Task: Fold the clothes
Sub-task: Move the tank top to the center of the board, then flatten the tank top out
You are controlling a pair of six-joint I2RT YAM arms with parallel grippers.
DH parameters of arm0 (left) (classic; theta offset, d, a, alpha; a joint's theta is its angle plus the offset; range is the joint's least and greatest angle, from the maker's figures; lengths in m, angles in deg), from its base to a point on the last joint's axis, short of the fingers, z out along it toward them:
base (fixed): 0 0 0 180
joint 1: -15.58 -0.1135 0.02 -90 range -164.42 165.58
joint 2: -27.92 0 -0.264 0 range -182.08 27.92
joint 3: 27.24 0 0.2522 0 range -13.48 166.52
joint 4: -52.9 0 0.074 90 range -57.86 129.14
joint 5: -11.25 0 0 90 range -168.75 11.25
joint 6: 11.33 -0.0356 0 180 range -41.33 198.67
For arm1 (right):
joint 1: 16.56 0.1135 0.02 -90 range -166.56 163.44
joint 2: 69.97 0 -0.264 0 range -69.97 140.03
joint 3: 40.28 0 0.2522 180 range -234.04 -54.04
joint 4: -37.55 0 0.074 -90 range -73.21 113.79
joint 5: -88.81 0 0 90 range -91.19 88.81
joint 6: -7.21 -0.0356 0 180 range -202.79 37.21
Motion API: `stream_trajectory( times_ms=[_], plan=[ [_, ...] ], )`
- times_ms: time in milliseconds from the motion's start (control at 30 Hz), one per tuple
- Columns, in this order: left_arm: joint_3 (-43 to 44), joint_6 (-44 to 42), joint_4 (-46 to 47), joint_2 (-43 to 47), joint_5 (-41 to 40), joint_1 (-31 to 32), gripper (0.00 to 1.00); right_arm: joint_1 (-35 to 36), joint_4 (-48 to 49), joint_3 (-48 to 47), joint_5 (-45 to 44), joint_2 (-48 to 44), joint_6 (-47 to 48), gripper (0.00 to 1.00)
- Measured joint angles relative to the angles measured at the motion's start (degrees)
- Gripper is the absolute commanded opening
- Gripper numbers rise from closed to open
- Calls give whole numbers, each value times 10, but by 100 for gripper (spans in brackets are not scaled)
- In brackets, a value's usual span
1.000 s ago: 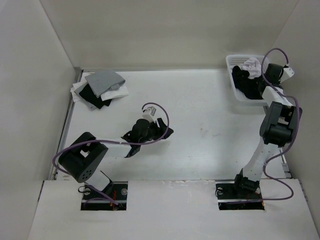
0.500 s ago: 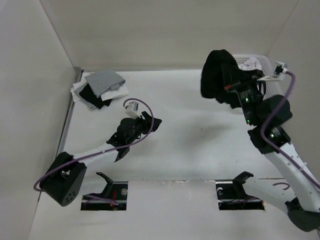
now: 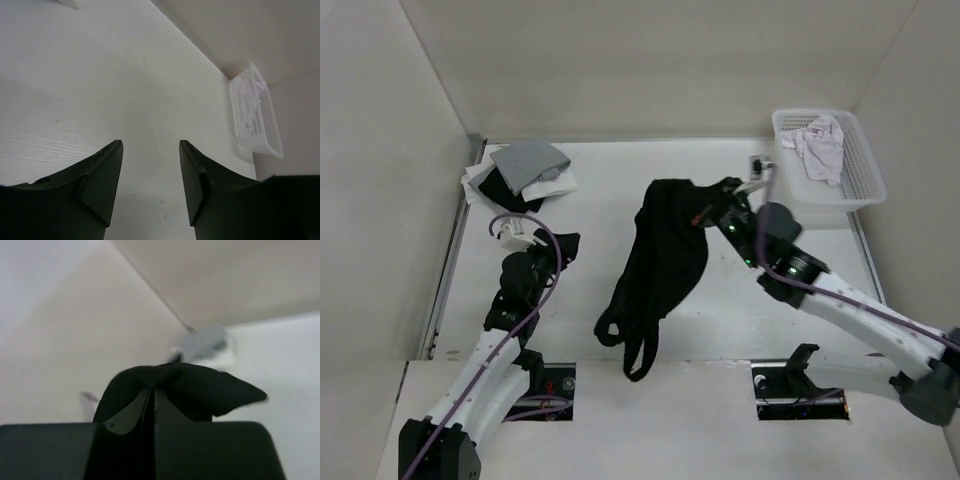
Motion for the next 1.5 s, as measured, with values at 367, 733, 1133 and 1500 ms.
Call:
stream_trajectory(
  times_ms=[367,733,1133,1500],
  plan=[
    [-17,-12,-34,-132,5,37,39,-262,1,-115,150,438,-112,53],
    [98,-144,-1,-300,-155,275,48,-89,44,179,137,217,-103,22],
    [182,-176,32,-485,-148,235,39,51,101,253,116,276,-152,58],
    [211,-163,40,-501,-120,203,5,45,191,214,118,396,-178,3]
  ],
)
